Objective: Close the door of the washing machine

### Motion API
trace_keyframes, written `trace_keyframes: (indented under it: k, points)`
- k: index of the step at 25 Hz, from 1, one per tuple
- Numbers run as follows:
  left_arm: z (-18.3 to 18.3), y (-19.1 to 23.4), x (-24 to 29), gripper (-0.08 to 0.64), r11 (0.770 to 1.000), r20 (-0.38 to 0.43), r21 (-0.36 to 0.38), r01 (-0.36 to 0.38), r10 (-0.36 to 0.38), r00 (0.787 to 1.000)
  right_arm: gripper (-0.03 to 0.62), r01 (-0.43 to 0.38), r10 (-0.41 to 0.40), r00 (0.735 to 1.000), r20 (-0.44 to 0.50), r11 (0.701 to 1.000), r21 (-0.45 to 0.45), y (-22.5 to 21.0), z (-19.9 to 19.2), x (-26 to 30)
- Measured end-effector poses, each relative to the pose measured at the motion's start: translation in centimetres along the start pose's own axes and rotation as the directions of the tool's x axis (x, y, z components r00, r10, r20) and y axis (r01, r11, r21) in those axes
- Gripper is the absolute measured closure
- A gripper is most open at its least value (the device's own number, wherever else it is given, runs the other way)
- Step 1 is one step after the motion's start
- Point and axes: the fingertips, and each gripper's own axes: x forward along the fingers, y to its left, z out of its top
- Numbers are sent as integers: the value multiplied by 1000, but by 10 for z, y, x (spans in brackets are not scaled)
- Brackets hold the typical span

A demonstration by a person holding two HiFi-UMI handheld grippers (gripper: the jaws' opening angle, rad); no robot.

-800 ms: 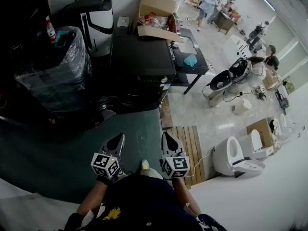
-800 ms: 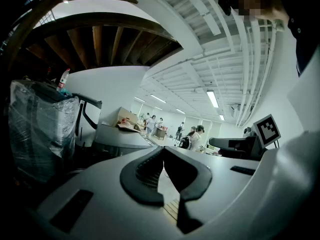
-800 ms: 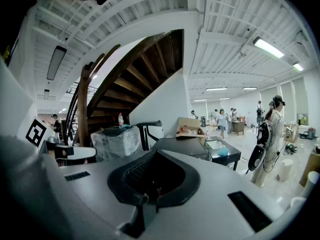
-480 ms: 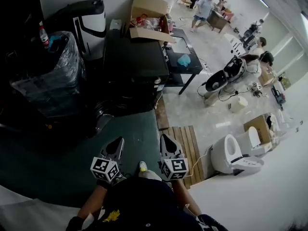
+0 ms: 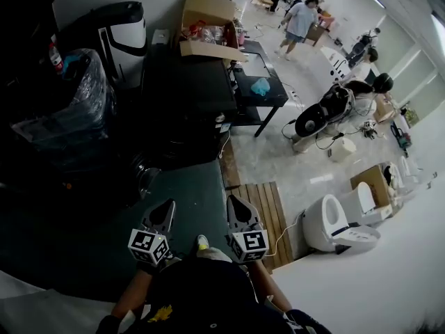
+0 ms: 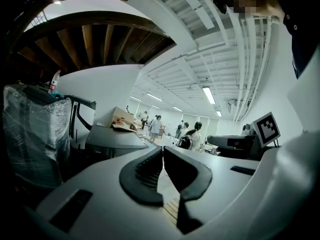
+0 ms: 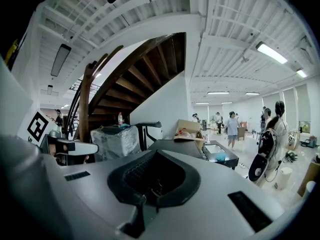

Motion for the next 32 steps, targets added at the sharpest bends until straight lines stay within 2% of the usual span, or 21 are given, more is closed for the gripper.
trace_keyframes:
  k: [4,5,6,7,11,17,25,32]
  points:
    - [0,-2,11,541,1000,10,11,-21,21,1000,565,-27,28,1000,2,1000,-13,-10,2,6]
    - [2,-3,13,471,1000,16,12,-24,24,1000,565,-40,40,999,1,999,-22,-12,3,8]
    - [2,-3,16,267,999,17,14,-32,31,999,565,-50,50,999,1,998,-31,-14,4,10]
    - [2,-2,17,199,999,15,22,-43,43,999,565,-58,58,998,4,998,-33,-15,5,12]
    - [2,5,20,183,994,5,74,-83,83,997,565,-82,82,996,16,996,-22,-16,11,20]
    - [7,14,25,183,989,19,69,-134,133,991,565,-111,111,994,5,994,-11,-24,7,27]
    - [7,12,50,184,977,26,112,-179,178,984,565,-112,112,994,7,994,5,-67,2,27]
    - [13,-5,78,184,964,54,96,-247,242,969,565,-173,173,985,-2,985,7,-104,-1,35]
